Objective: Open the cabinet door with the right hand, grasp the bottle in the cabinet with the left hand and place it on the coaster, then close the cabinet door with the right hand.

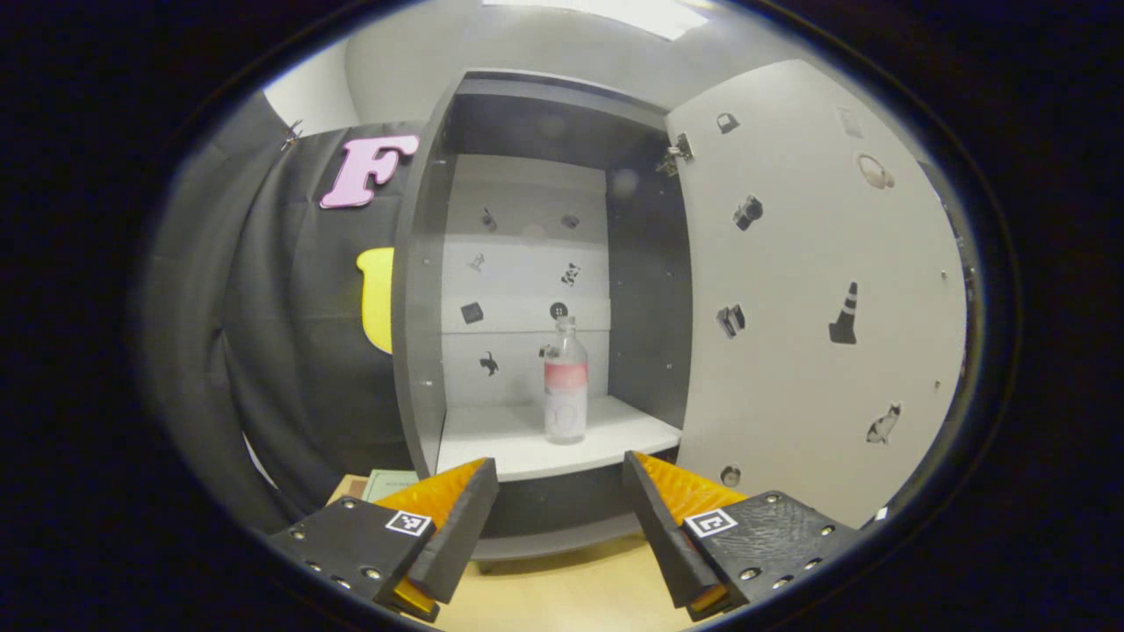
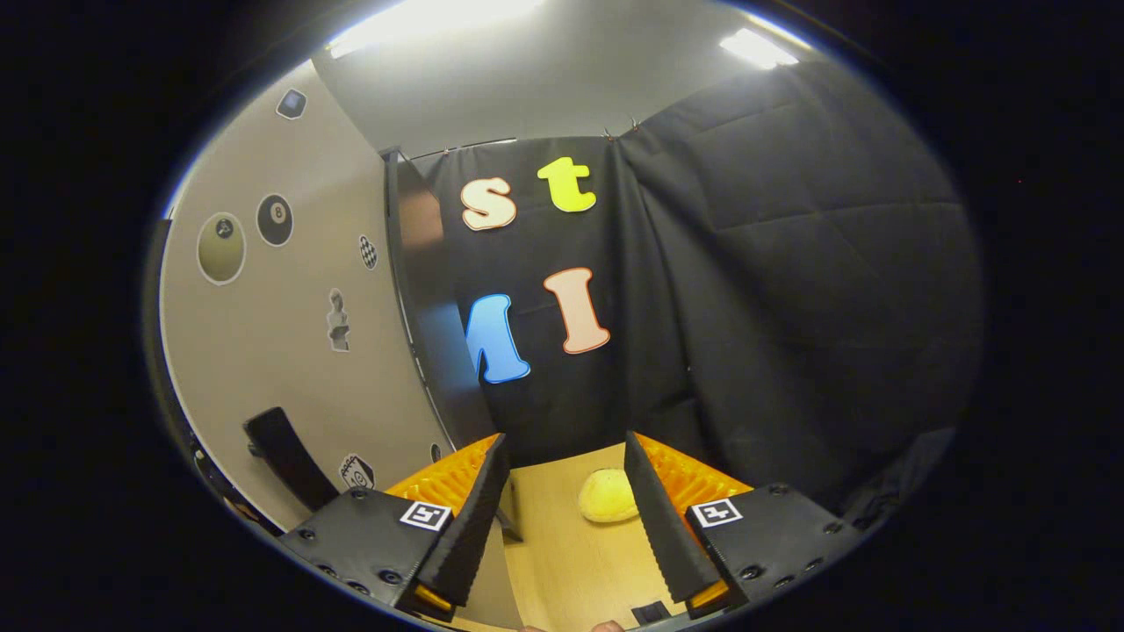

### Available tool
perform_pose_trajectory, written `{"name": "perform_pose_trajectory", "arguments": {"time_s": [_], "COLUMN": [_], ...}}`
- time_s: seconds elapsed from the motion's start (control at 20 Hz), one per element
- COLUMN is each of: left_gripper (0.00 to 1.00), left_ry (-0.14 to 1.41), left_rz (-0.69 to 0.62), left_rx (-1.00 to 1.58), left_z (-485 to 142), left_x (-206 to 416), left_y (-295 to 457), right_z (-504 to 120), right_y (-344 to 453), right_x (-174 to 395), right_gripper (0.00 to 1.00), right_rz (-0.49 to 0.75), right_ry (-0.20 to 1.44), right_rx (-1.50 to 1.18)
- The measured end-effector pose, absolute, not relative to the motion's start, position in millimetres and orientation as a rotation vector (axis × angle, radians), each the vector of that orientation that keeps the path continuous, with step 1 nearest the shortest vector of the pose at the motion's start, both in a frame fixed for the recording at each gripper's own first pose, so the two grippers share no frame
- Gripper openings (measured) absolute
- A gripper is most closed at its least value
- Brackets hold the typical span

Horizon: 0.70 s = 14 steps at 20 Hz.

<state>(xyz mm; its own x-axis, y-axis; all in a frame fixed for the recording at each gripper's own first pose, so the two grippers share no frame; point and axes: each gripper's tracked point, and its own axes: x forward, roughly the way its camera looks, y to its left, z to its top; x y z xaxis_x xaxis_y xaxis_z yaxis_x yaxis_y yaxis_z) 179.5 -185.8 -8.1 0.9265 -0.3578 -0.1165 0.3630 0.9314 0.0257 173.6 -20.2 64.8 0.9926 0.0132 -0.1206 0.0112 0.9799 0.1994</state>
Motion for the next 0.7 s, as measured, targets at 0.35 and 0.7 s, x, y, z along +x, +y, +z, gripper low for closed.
{"name": "perform_pose_trajectory", "arguments": {"time_s": [0.35, 0.7], "left_gripper": [0.86, 0.87], "left_ry": [0.087, 0.097], "left_rz": [-0.348, -0.39], "left_rx": [0.046, 0.036], "left_z": [14.1, 8.6], "left_x": [246.3, 305.2], "left_y": [-197.1, -226.9], "right_z": [44.6, 28.1], "right_y": [-19.7, -29.1], "right_x": [210.9, 227.7], "right_gripper": [0.84, 0.94], "right_rz": [-0.005, -0.037], "right_ry": [0.129, 0.157], "right_rx": [0.181, 0.208]}}
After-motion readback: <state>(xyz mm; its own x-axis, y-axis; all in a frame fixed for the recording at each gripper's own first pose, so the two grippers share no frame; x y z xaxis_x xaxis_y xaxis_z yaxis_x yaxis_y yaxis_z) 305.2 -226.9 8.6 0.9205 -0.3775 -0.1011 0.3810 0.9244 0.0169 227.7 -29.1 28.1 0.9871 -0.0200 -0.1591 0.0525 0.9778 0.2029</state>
